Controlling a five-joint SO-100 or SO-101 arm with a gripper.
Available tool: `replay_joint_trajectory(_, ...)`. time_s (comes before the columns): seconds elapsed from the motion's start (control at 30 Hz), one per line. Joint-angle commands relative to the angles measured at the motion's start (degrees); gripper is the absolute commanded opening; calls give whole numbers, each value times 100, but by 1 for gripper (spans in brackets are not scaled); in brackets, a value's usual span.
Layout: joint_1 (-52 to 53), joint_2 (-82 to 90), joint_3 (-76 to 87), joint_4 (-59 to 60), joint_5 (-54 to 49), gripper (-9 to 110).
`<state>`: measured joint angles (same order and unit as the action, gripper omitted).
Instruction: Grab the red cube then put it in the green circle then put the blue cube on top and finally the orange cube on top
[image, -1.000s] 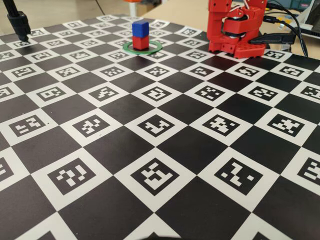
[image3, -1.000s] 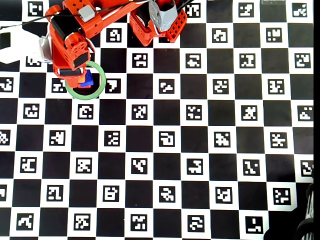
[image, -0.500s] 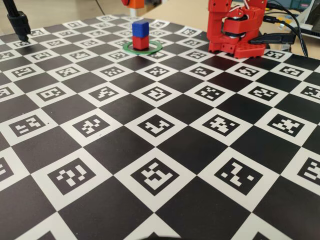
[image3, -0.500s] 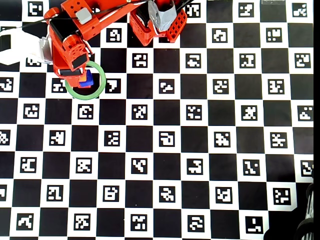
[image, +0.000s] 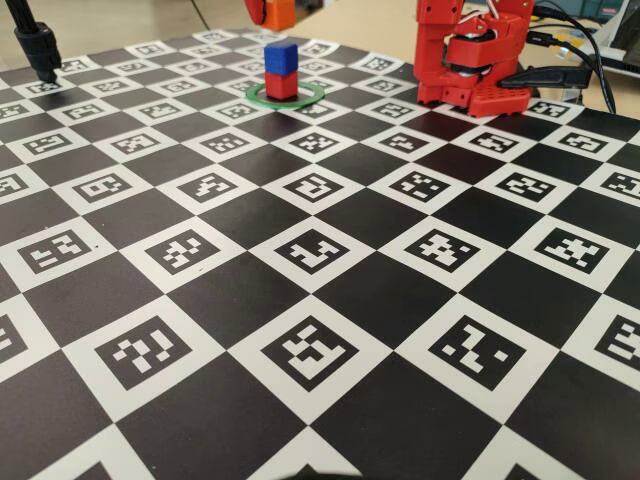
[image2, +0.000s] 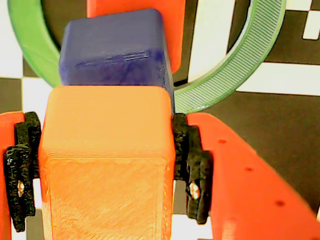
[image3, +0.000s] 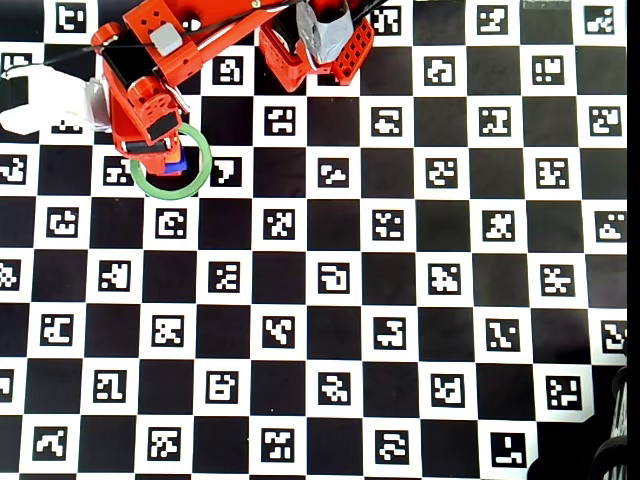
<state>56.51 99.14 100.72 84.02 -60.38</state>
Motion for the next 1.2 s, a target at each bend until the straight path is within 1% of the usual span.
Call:
replay_joint_trajectory(0.0,88,97,-53,-97,-70,4)
replay_joint_trajectory(1.17,114,97,378,-492,-62,4)
